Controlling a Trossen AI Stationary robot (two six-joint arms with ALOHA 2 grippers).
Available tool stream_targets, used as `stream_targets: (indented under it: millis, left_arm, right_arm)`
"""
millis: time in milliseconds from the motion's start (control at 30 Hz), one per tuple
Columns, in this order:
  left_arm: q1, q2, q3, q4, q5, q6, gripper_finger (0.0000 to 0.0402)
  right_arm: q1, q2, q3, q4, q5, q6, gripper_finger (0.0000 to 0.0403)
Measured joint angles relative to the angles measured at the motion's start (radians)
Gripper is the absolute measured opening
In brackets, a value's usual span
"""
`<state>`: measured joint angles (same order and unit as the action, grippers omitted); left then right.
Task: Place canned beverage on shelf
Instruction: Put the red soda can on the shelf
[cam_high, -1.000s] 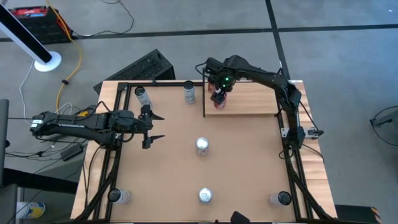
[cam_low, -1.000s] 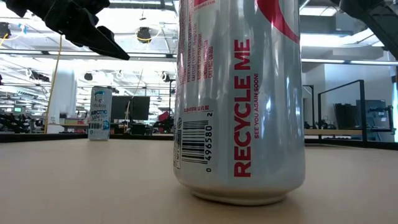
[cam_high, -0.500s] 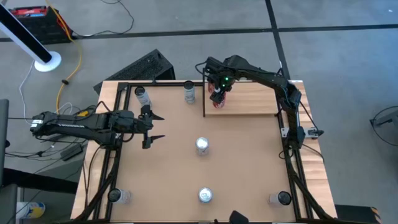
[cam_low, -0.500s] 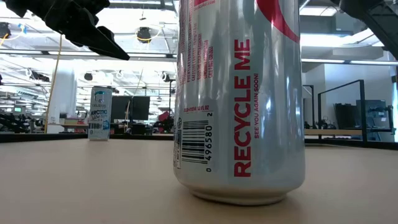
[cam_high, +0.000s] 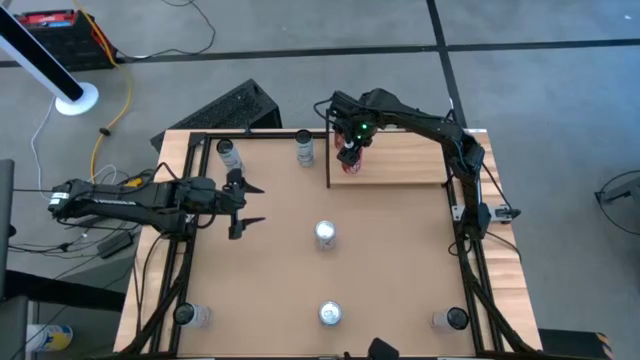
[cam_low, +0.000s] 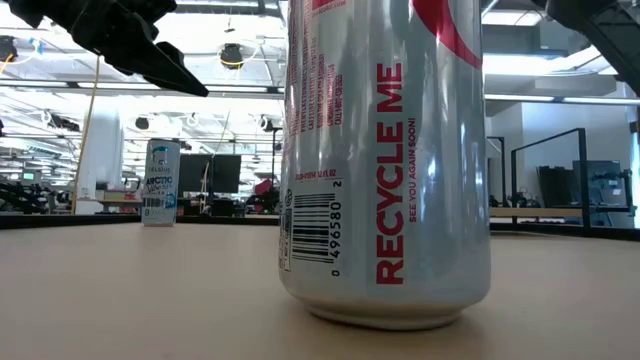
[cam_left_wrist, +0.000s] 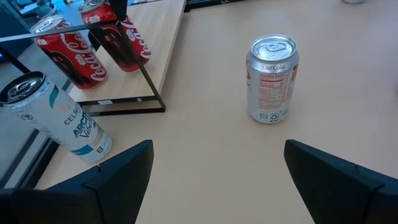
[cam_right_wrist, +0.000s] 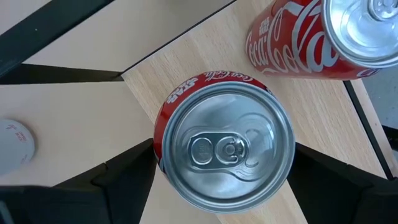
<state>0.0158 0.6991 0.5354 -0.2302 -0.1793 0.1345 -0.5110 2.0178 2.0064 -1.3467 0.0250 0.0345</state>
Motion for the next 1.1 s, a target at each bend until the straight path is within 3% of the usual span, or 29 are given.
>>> stream_targets:
  millis: [300,767,1100]
  left_arm:
    - [0.0,0.0,0.002,0.02,0.043,0.011,0.0347]
    - [0.0,0.0,0.007,0.011,0.04,-0.011,0.0347]
    - [0.0,0.0,0.007,0.011,0.037,-0.011,0.0347]
  right_arm:
    - [0.0,0.0,0.0,0.016,0.0,-0.002,0.0359]
    - [0.006,0.0,0.0,0.072,0.002,-0.144,0.0359]
    - [0.006,0.0,0.0,0.078,0.002,-0.069,0.0359]
